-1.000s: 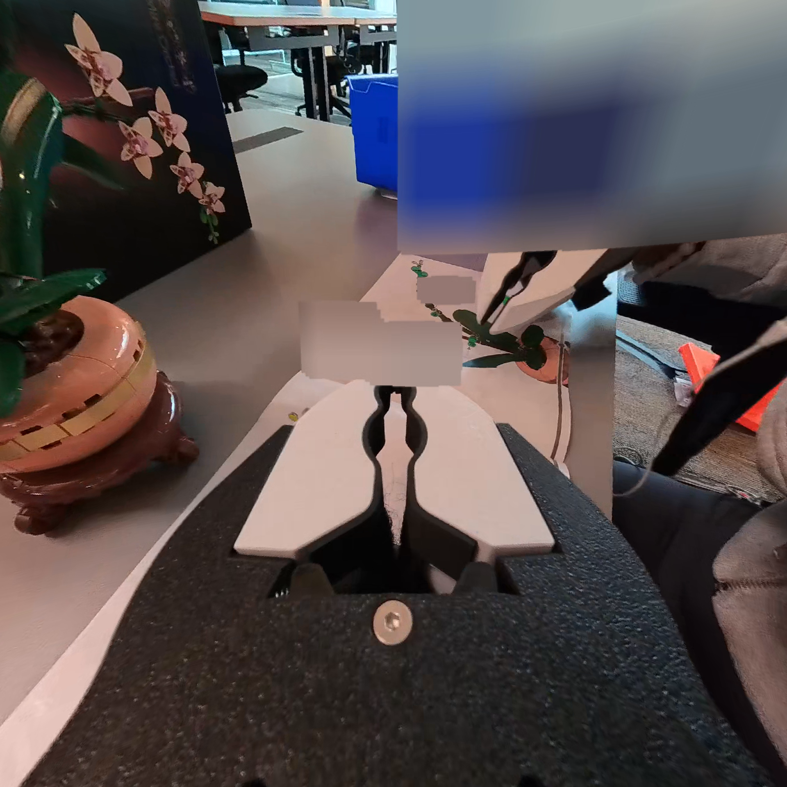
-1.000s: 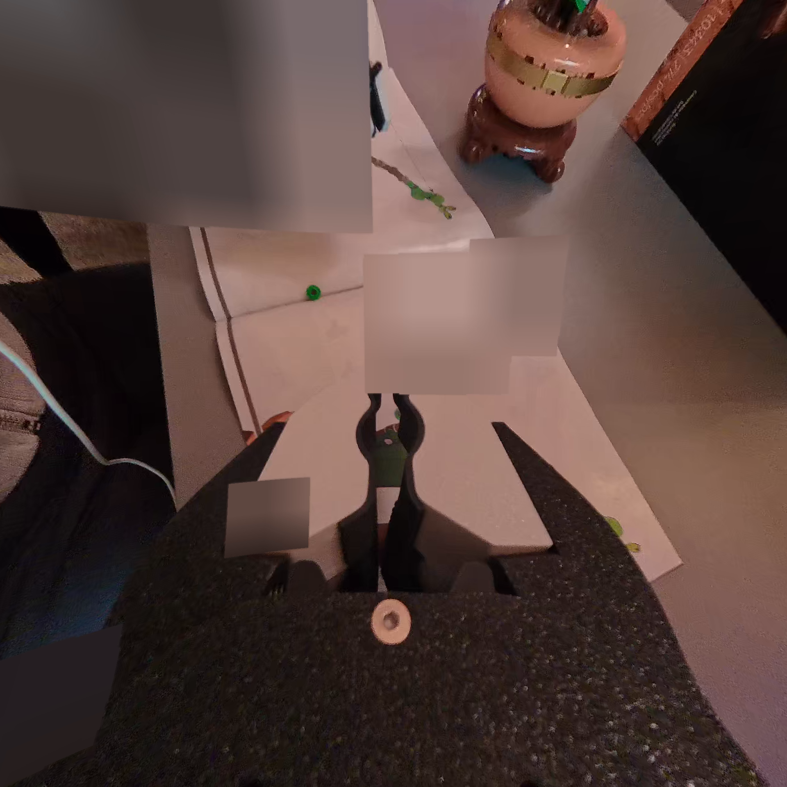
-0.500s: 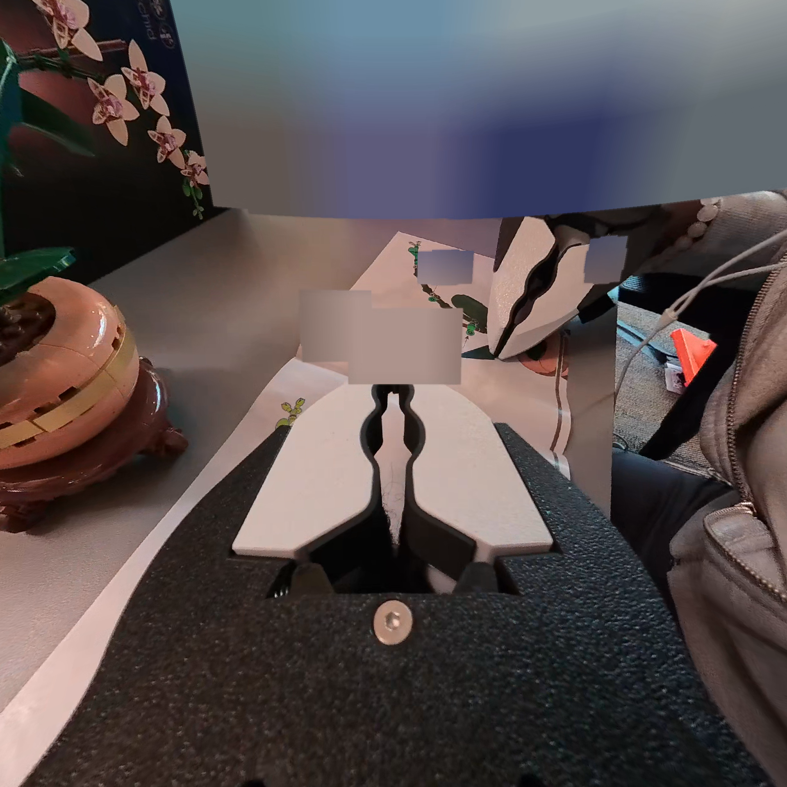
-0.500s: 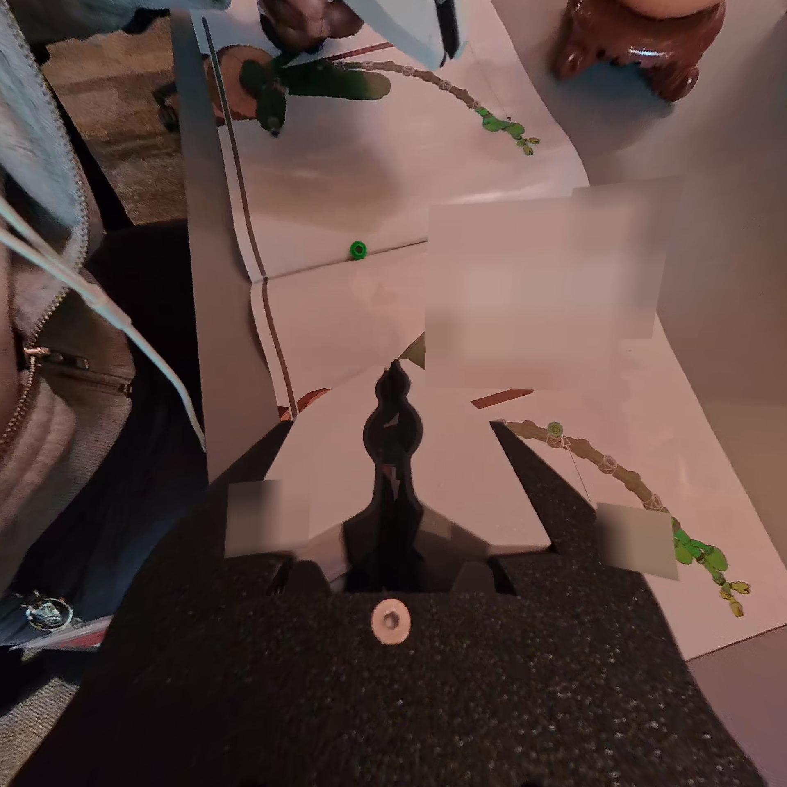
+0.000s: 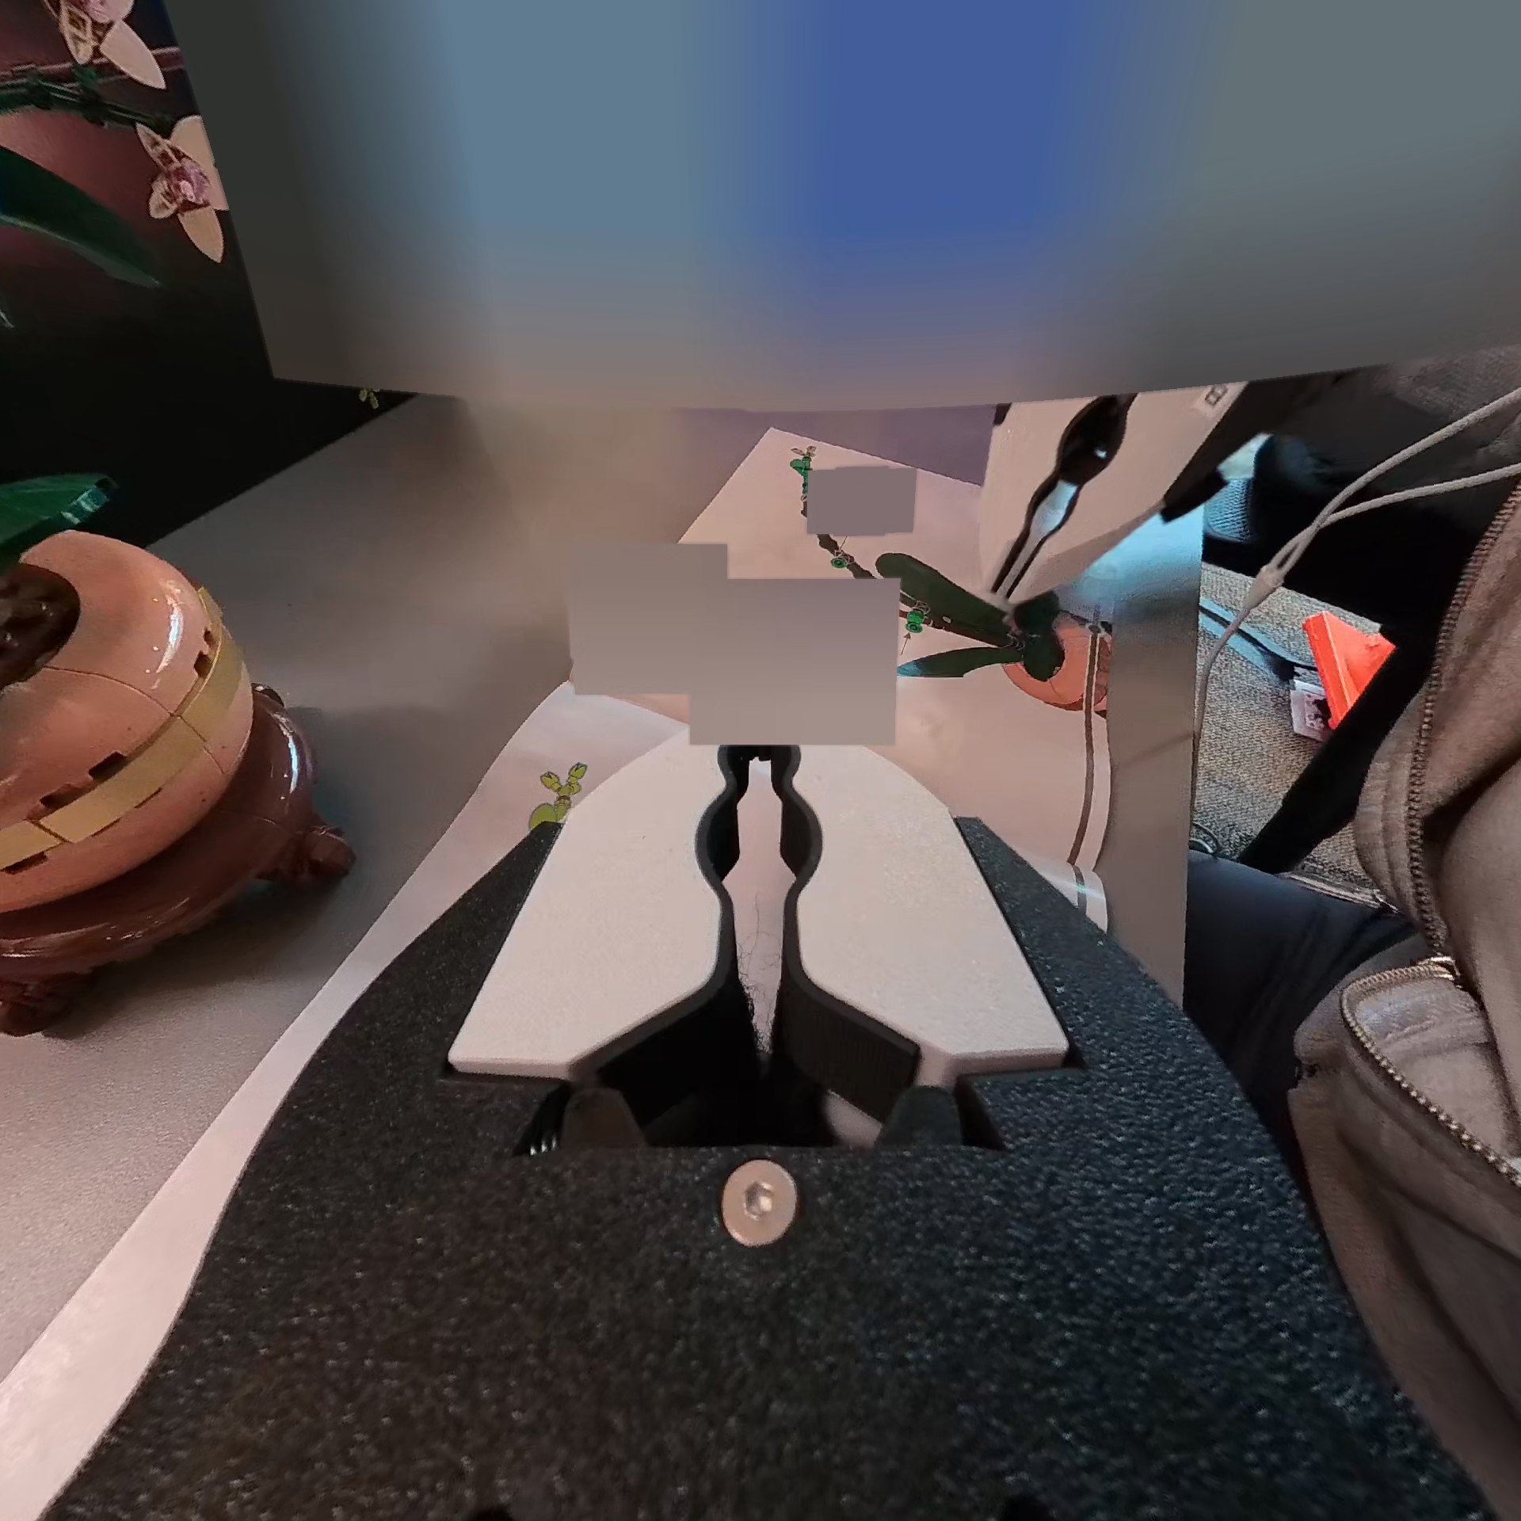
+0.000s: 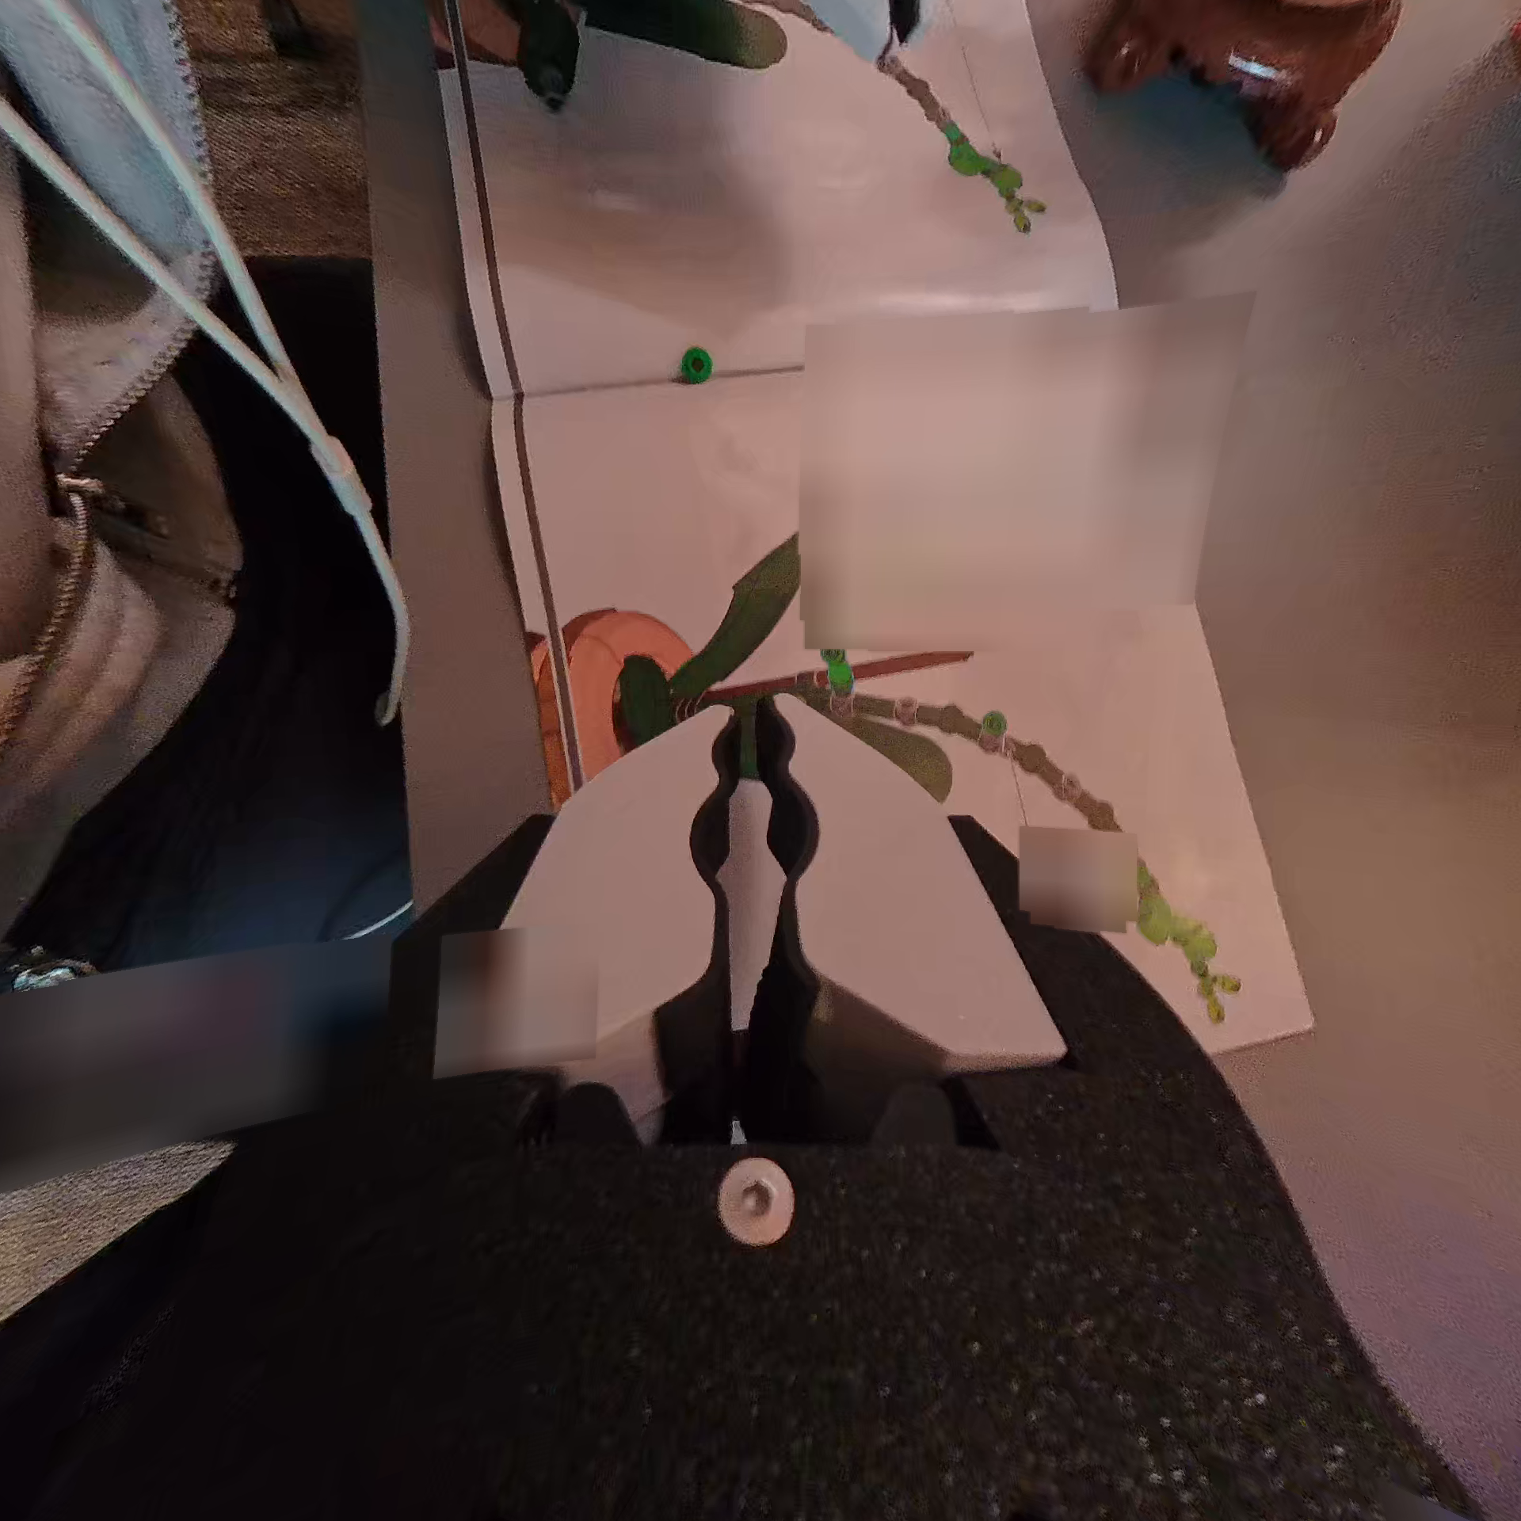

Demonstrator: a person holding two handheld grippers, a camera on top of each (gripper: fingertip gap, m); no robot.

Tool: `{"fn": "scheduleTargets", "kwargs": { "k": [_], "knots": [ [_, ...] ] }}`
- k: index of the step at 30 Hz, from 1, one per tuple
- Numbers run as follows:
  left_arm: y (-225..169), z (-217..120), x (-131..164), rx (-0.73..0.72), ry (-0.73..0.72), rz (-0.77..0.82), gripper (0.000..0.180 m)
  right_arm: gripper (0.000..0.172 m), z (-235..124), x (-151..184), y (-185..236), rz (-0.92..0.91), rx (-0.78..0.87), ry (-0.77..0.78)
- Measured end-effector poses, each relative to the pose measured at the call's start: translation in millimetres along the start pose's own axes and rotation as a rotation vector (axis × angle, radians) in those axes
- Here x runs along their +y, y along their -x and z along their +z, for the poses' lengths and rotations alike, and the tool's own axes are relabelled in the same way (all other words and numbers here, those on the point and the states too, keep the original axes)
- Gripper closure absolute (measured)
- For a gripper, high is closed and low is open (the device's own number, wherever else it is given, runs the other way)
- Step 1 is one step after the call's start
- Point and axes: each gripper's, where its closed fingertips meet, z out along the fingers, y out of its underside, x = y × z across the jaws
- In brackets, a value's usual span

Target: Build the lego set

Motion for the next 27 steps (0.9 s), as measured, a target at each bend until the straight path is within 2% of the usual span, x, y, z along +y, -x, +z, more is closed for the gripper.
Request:
{"fn": "scheduleTargets", "kwargs": {
  "k": [6,9,11,15,18,27],
  "knots": [
    [-1,1,2,-0.003,0.018,0.011,0.177,0.169,-7,22,3,0.006,-0.031,0.102],
    [-1,2,3,-0.002,0.025,0.013,0.177,0.169,-18,22,-2,0.041,-0.016,0.079],
    [-1,2,3,-0.002,0.027,0.015,0.177,0.168,-29,28,-13,0.100,0.036,0.074],
    [-1,3,4,-0.003,0.033,0.016,0.177,0.168,-45,31,-49,0.247,0.243,0.035],
    [-2,4,4,-0.005,0.038,0.022,0.177,0.168,-47,33,-60,0.355,0.305,0.016],
    [-3,4,6,-0.005,0.054,0.039,0.177,0.168,-42,38,-60,0.360,0.327,0.064]
  ]
}}
